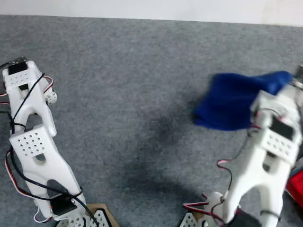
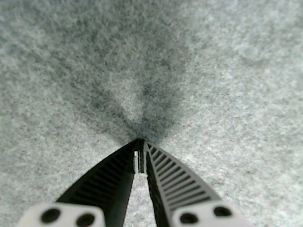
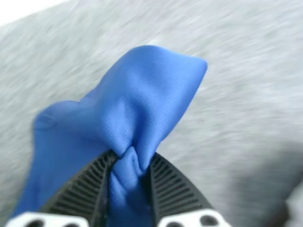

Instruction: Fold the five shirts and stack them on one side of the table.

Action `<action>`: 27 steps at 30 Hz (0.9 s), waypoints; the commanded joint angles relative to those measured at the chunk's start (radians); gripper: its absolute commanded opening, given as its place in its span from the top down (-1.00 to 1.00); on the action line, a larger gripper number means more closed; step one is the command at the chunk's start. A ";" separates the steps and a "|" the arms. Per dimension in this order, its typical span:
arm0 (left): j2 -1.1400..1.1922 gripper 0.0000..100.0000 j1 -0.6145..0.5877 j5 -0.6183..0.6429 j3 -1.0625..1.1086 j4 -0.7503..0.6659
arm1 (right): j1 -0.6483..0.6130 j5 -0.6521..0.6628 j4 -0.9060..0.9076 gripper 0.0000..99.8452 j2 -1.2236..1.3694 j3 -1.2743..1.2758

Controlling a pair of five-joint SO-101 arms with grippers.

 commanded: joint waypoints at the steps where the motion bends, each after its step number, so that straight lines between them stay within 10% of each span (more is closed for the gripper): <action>1: -0.005 0.99 0.044 0.000 -0.007 -0.026 | 0.145 0.031 0.002 0.99 -0.151 -0.010; 27: -0.005 0.99 0.041 0.000 -0.004 -0.026 | 0.817 0.245 -0.219 0.99 -0.274 0.151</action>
